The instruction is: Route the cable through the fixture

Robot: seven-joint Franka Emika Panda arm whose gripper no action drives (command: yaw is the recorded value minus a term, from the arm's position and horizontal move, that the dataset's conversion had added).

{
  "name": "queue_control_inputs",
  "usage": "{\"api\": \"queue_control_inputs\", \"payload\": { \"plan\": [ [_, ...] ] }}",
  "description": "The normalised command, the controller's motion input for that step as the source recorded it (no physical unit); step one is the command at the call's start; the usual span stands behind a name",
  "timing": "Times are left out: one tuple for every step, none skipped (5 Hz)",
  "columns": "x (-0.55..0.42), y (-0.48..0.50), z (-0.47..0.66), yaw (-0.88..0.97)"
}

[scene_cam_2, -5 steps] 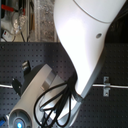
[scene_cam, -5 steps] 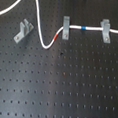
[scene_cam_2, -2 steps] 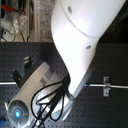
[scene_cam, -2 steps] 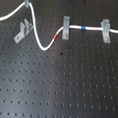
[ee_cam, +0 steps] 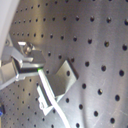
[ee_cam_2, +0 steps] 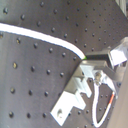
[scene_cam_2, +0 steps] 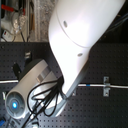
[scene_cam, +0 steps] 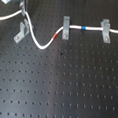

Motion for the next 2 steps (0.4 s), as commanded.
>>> {"api": "queue_control_inputs", "payload": {
  "plan": [
    [-0.068,0.247,0.33,0.19],
    [0.113,0.283,0.16,0.05]
  ]
}}
